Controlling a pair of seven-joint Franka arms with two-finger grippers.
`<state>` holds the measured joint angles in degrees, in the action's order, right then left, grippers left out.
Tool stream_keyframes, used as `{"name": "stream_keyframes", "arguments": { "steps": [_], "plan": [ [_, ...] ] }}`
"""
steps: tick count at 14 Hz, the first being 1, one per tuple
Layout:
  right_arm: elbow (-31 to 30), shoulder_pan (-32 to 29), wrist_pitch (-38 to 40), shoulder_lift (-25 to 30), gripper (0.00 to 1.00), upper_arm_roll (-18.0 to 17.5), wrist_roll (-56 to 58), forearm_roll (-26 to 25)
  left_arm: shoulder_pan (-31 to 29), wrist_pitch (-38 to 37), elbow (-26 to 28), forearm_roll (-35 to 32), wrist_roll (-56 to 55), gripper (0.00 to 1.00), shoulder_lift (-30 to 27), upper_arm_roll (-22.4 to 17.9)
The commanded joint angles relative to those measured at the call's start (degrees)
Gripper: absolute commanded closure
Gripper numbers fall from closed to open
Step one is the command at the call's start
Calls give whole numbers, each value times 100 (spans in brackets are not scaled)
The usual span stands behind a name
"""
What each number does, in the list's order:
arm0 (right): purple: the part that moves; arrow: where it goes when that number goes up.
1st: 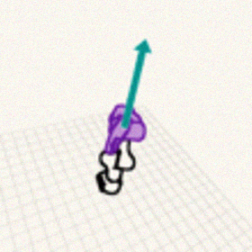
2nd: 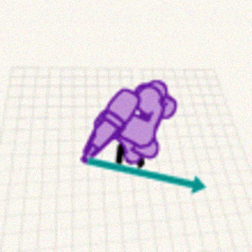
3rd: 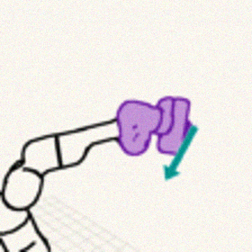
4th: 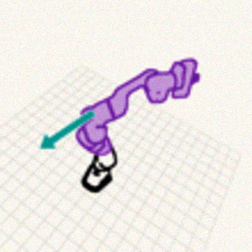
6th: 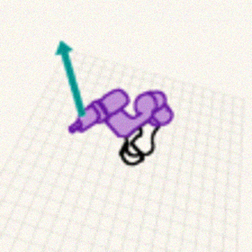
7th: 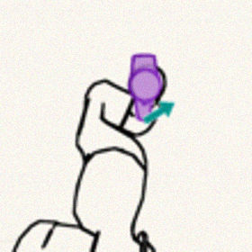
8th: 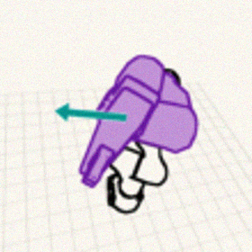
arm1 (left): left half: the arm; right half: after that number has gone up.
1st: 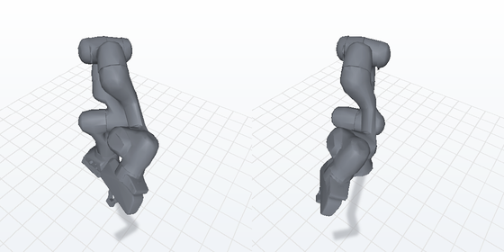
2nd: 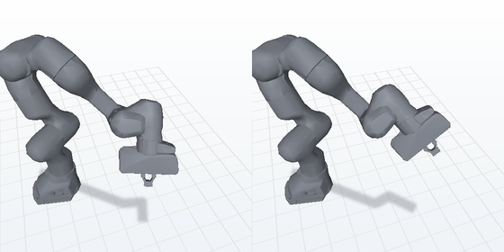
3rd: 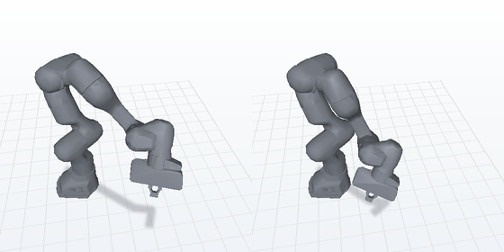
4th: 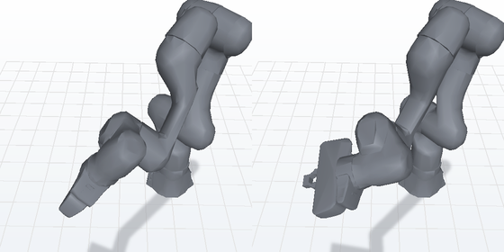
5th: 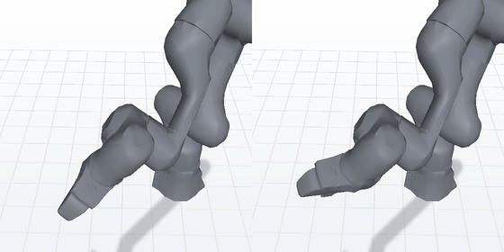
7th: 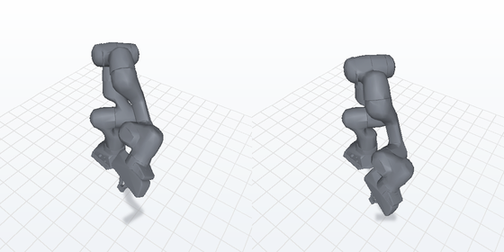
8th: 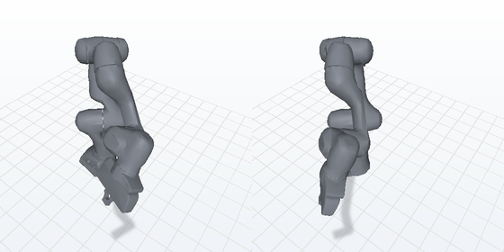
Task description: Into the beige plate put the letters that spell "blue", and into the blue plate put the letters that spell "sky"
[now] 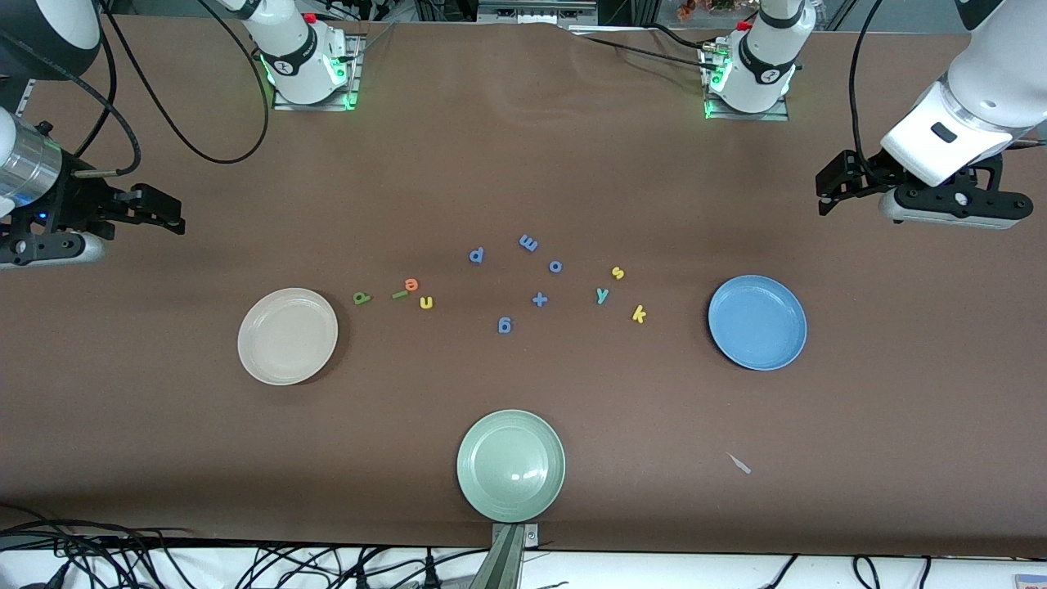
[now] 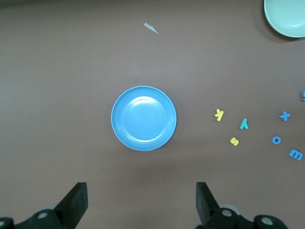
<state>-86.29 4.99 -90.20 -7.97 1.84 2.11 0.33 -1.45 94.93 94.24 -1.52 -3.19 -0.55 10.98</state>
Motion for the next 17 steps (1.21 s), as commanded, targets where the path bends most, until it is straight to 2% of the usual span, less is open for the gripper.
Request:
{"name": "stream_keyframes", "arguments": {
  "steps": [1, 17],
  "plan": [
    [24, -6, 247, 85, 0, 0, 36, 82, -31, -89, -46, 116, 81, 0, -59, 18],
    [33, -50, 275, 58, 0, 18, 167, 55, -31, -89, -38, 72, 90, 0, -33, 132]
  ]
}}
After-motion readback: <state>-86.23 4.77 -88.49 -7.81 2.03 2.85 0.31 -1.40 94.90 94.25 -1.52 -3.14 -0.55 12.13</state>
